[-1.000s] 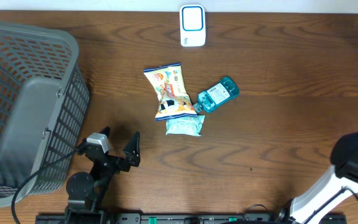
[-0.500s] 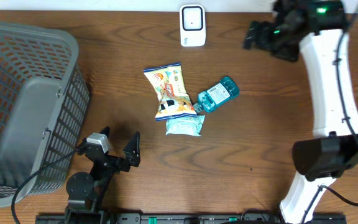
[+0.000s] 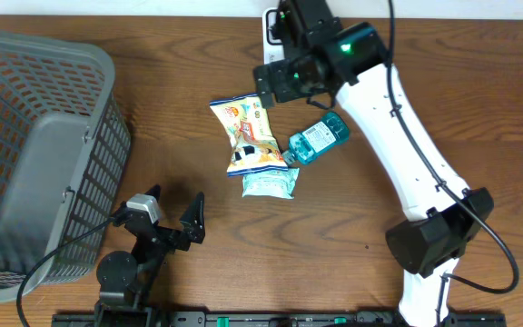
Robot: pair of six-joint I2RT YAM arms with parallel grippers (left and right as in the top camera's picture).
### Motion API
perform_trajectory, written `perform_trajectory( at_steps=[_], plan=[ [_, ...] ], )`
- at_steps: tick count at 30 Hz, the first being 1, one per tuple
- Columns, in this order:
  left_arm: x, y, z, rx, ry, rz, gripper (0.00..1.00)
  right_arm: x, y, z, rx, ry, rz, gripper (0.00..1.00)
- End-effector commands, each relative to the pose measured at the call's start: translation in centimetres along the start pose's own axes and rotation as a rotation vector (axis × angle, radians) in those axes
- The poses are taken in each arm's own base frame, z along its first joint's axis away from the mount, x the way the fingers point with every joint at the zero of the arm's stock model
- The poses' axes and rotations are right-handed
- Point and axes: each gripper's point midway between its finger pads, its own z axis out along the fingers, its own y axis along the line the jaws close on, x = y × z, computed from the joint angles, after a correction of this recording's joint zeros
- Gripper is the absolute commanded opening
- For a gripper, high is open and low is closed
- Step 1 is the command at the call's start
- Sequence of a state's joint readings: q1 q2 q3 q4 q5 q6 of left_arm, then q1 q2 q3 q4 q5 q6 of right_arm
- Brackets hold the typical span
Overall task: Scan the item barcode
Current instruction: 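Reach the right gripper to the snack bag with red '20' label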
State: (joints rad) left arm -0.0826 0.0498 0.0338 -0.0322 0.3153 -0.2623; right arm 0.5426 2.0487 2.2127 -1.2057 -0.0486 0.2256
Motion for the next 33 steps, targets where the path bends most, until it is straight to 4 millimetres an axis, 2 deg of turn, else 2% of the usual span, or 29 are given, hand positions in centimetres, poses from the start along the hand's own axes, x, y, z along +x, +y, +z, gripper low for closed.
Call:
perform_trajectory(
  at_steps=[1,2,3,5,8,10,13,16,19,21,23,25,26,28,29,30,31,33],
  plan=[
    [1.5,0.4,0.2,-0.002,0.036,-0.010,0.99,1.1,1.1,4.4,0.088,0.040,-0.081,0.99],
    [1.5,0.4,0.2,-0.002,0.036,-0.010,0.99,1.3,1.5,5.3,0.101,0.048,-0.099,0.99],
    [1.5,0.4,0.2,-0.002,0.036,-0.010,0.99,1.9,2.3,7.4,0.130,0.064,-0.149,0.99],
    [1.5,0.4,0.2,-0.002,0.036,-0.010,0.99,2.5,3.2,10.0,0.186,0.066,-0.217,0.99],
    [1.5,0.4,0.2,-0.002,0.036,-0.010,0.99,3.4,4.2,13.2,0.255,0.070,-0.276,0.99],
    [1.5,0.4,0.2,-0.002,0.036,-0.010,0.99,5.3,5.1,16.2,0.275,0.110,-0.321,0.99],
    [1.5,0.4,0.2,-0.002,0.036,-0.010,0.99,6.9,5.4,17.9,0.329,0.145,-0.390,0.99],
    [1.5,0.4,0.2,-0.002,0.036,-0.010,0.99,7.6,5.2,18.5,0.426,0.147,-0.452,0.99],
    [1.5,0.4,0.2,-0.002,0.036,-0.010,0.99,8.1,3.8,19.7,0.528,0.153,-0.483,0.99],
    [1.5,0.4,0.2,-0.002,0.036,-0.010,0.99,9.1,2.6,20.9,0.548,0.194,-0.485,0.95],
    [1.5,0.4,0.2,-0.002,0.036,-0.010,0.99,10.5,1.6,21.7,0.560,0.254,-0.488,0.80],
    [1.5,0.4,0.2,-0.002,0.036,-0.010,0.99,11.4,1.2,21.7,0.570,0.292,-0.502,0.64],
    [1.5,0.4,0.2,-0.002,0.036,-0.010,0.99,11.5,1.2,21.6,0.572,0.301,-0.505,0.60],
    [1.5,0.4,0.2,-0.002,0.036,-0.010,0.99,12.4,1.1,21.4,0.559,0.345,-0.512,0.33],
    [1.5,0.4,0.2,-0.002,0.036,-0.010,0.99,12.9,1.3,21.4,0.540,0.363,-0.509,0.26],
    [1.5,0.4,0.2,-0.002,0.036,-0.010,0.99,13.6,1.7,21.5,0.502,0.392,-0.497,0.10],
    [1.5,0.4,0.2,-0.002,0.036,-0.010,0.99,14.2,1.9,21.5,0.471,0.412,-0.461,0.01],
    [1.5,0.4,0.2,-0.002,0.036,-0.010,0.99,14.6,2.8,21.1,0.374,0.448,-0.402,0.01]
  ],
)
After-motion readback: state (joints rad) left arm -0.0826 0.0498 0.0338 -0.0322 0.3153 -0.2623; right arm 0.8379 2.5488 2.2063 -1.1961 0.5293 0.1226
